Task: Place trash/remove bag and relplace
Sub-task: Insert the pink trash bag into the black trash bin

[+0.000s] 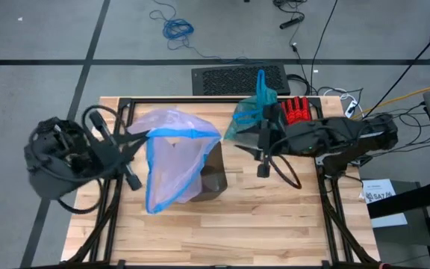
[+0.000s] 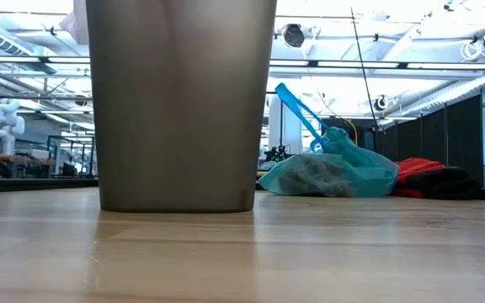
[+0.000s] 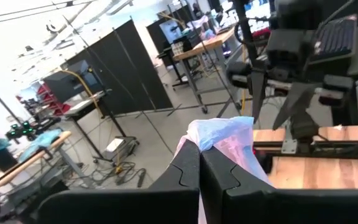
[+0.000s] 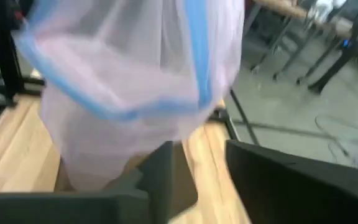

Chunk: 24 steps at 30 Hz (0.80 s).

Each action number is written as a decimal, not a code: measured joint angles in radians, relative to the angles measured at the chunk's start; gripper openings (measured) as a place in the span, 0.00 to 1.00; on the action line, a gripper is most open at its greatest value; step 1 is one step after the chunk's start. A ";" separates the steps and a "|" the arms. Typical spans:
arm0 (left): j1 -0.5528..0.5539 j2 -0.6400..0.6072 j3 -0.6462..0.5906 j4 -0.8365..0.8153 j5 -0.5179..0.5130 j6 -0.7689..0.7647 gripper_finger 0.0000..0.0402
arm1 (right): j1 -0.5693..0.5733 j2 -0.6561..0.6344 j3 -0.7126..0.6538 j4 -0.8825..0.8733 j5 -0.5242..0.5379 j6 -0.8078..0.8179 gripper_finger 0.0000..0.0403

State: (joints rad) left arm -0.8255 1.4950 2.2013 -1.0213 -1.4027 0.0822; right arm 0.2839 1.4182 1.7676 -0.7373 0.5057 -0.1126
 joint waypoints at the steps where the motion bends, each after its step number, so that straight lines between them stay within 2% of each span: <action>1: 0.007 0.009 0.000 0.000 0.000 -0.004 0.00 | 0.004 0.003 0.000 0.022 0.001 -0.013 0.40; 6: 0.049 0.051 -0.001 0.018 0.016 0.011 0.00 | 0.006 0.049 0.000 0.120 0.001 -0.083 0.59; 11: 0.056 0.058 -0.001 0.034 0.017 0.017 0.00 | 0.014 0.076 -0.001 0.153 0.020 -0.132 0.68; 14: 0.049 0.058 -0.001 0.125 0.017 0.101 0.00 | 0.049 0.077 -0.001 0.112 0.027 -0.140 0.69; 17: 0.039 0.058 -0.001 0.229 0.020 0.210 0.00 | 0.109 0.101 -0.001 0.061 0.024 -0.189 0.66; 21: 0.038 0.057 0.000 0.258 0.065 0.245 0.00 | 0.194 0.169 -0.066 0.130 0.033 -0.338 0.59; 24: 0.041 0.057 0.000 0.255 0.067 0.242 0.00 | 0.243 0.246 -0.128 0.238 0.137 -0.467 0.55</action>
State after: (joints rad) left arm -0.7841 1.5517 2.2009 -0.7666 -1.3361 0.3245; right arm 0.5271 1.6638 1.6391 -0.4998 0.6425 -0.5794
